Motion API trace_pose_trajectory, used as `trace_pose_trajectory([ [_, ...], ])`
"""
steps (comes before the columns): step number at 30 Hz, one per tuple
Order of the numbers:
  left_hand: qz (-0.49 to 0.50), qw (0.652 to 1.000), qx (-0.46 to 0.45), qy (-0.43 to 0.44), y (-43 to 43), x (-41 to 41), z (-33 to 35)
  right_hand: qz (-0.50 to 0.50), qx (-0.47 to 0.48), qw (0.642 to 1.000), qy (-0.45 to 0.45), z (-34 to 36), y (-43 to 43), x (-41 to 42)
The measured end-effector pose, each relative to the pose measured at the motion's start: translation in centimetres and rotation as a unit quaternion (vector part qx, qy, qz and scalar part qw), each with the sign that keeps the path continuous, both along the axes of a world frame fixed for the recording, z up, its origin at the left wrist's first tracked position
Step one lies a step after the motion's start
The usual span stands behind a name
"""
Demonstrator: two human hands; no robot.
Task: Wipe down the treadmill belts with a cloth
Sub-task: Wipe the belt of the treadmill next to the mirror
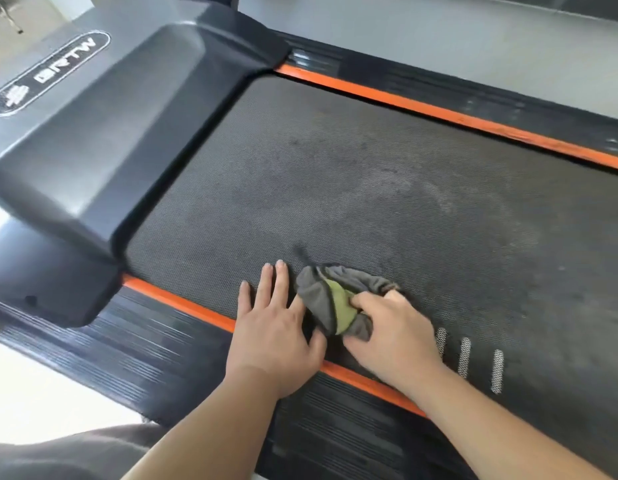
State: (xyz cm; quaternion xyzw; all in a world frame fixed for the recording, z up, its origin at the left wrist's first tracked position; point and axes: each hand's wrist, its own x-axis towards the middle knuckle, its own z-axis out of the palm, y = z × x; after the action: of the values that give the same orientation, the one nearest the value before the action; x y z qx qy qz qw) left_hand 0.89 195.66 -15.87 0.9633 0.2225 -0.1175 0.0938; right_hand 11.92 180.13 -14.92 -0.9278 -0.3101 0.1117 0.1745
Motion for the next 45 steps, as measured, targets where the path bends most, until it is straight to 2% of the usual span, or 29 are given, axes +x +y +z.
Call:
trace_pose_trajectory([
  [2, 0.006, 1.0, 0.004, -0.009, 0.0, -0.1, -0.1, -0.01, -0.004, 1.0, -0.012, -0.1, -1.1, 2.1],
  [4, 0.007, 1.0, 0.009, -0.012, 0.0, -0.1, -0.2, -0.102, -0.01, 0.994, -0.042, -0.9, -2.8, 5.5],
  [7, 0.003, 1.0, 0.013, -0.012, 0.1, -0.2, -0.5, -0.279, -0.003, 0.96, -0.037, -0.8, -4.8, 9.2],
  [9, 0.002, 1.0, 0.011, -0.012, 0.1, -0.1, -0.5, -0.302, -0.008, 0.951, -0.058, -0.2, -4.1, 8.5],
  [11, 0.001, 1.0, 0.008, -0.006, 0.1, -0.2, -0.5, -0.239, -0.043, 0.964, -0.11, 0.2, -2.0, 5.0],
  [13, -0.001, 1.0, 0.006, -0.008, 0.2, -0.1, -0.4, -0.096, -0.008, 0.986, -0.135, 0.3, 0.2, 0.0],
  [15, -0.006, 1.0, -0.002, -0.005, 0.2, 0.0, -0.3, 0.043, 0.027, 0.993, -0.11, -0.1, 0.5, -2.8],
  [17, -0.005, 1.0, 0.0, -0.006, 0.1, 0.0, -0.3, 0.105, 0.044, 0.991, -0.071, -0.5, -0.9, -0.5],
  [19, 0.002, 1.0, 0.007, -0.014, 0.1, 0.0, -0.3, 0.061, 0.016, 0.996, -0.068, -0.8, -2.9, 3.1],
  [21, 0.003, 1.0, 0.009, -0.012, 0.1, 0.0, -0.3, -0.08, -0.011, 0.995, -0.065, -1.1, -5.1, 6.7],
  [23, -0.001, 1.0, 0.011, -0.01, 0.0, -0.1, -0.4, -0.221, -0.003, 0.975, -0.033, -0.8, -6.0, 8.6],
  [25, 0.0, 1.0, 0.011, -0.015, 0.2, -0.1, -0.5, -0.261, -0.008, 0.963, -0.069, -0.7, -5.0, 7.6],
  [26, 0.001, 1.0, 0.011, -0.016, 0.1, -0.1, -0.6, -0.237, -0.027, 0.964, -0.116, -0.7, -4.1, 6.3],
  [28, 0.002, 1.0, 0.011, -0.019, 0.1, -0.1, -0.6, -0.123, -0.002, 0.977, -0.172, -0.8, -1.1, 2.1],
  [30, -0.003, 1.0, 0.002, -0.016, 0.1, -0.1, -0.5, 0.01, 0.035, 0.988, -0.15, -1.5, 1.0, -2.4],
  [32, -0.006, 1.0, -0.001, -0.014, 0.1, -0.1, -0.5, 0.09, 0.051, 0.987, -0.126, -1.6, 1.1, -2.4],
  [34, 0.001, 1.0, 0.009, -0.016, 0.1, 0.0, -0.3, 0.086, 0.037, 0.987, -0.132, -1.5, -0.6, 0.9],
  [36, 0.005, 1.0, 0.014, -0.016, 0.1, 0.0, -0.4, -0.03, 0.0, 0.993, -0.115, -1.3, -3.2, 5.0],
  [38, 0.002, 1.0, 0.015, -0.018, 0.0, -0.1, -0.6, -0.194, -0.005, 0.979, -0.057, -0.7, -5.2, 8.2],
  [40, 0.0, 1.0, 0.015, -0.021, 0.1, -0.2, -0.7, -0.253, -0.008, 0.965, -0.075, -0.8, -5.1, 8.1],
  [43, 0.003, 1.0, 0.018, -0.014, 0.0, -0.2, -0.6, -0.141, -0.023, 0.973, -0.182, -1.2, -2.1, 3.6],
  [45, 0.003, 1.0, 0.02, -0.011, 0.0, 0.0, -0.5, -0.04, 0.005, 0.983, -0.177, -1.6, -0.3, 0.3],
])
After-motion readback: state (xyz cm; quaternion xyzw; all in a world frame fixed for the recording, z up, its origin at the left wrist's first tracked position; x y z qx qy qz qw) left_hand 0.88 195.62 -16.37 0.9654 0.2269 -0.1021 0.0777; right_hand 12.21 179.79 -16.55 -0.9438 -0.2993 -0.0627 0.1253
